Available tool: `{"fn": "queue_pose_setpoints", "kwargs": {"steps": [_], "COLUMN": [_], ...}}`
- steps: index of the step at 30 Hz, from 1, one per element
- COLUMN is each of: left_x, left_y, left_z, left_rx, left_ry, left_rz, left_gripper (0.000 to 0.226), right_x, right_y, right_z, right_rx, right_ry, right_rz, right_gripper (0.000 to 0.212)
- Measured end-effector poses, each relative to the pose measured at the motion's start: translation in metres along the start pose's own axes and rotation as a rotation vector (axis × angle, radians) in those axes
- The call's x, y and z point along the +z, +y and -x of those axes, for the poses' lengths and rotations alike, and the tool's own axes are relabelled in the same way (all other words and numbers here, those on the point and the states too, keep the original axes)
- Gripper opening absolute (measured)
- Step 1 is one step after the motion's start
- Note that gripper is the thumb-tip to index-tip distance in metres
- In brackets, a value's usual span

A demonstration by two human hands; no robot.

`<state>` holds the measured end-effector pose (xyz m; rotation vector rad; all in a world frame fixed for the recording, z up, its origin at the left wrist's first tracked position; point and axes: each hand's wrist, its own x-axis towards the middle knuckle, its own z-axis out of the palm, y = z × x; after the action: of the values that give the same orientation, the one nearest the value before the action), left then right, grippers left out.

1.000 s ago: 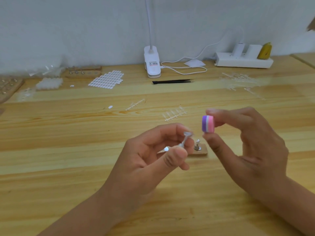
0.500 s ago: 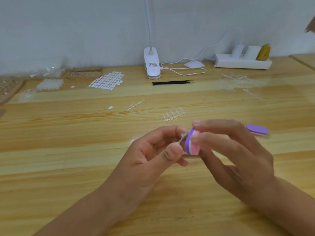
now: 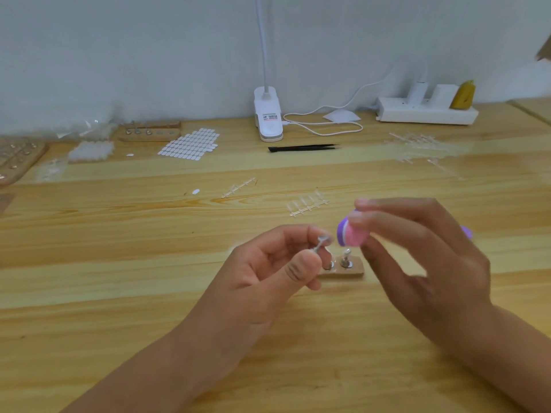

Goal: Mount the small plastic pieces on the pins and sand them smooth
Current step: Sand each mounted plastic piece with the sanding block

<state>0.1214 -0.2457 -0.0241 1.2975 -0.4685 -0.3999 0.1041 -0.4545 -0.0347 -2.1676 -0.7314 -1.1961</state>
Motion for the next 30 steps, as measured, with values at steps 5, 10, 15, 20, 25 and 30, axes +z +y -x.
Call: {"fn": "queue_pose_setpoints", "kwargs": {"steps": [5, 10, 15, 20, 25, 30], "left_x": [-0.001, -0.002, -0.002, -0.002, -0.001, -0.002], "left_y": [-0.001, -0.002, -0.001, -0.003, -0.002, -0.001], "left_z": [0.0, -0.001, -0.001, -0.001, -0.004, -0.005], "left_rx": [-0.003, -0.005, -0.002, -0.032, -0.08, -0.099], "left_ry": [-0.019, -0.021, -0.036, -0.039, -0.092, -0.118], "left_rz": [0.012, -0.004, 0.013, 0.037, 0.308, 0.356], "left_gripper": [0.027, 0.03, 0.038, 0.036, 0.04, 0.039], "right_x": [0.0, 0.0, 0.002, 0.001, -0.001, 0.0], "right_y": [-0.005, -0.011, -0.009, -0.015, -0.002, -0.015], "right_z": [0.0, -0.003, -0.001, -0.001, -0.004, -0.001], "right_rx": [-0.027, 0.007, -0.004, -0.014, -0.011, -0.092], "right_ry": [-0.058, 0.018, -0.023, -0.004, -0.033, -0.009], "right_rz": [0.013, 0.01, 0.057, 0.033, 0.088, 0.015], "right_gripper": [0.038, 0.029, 0.03, 0.031, 0.025, 0.029]}}
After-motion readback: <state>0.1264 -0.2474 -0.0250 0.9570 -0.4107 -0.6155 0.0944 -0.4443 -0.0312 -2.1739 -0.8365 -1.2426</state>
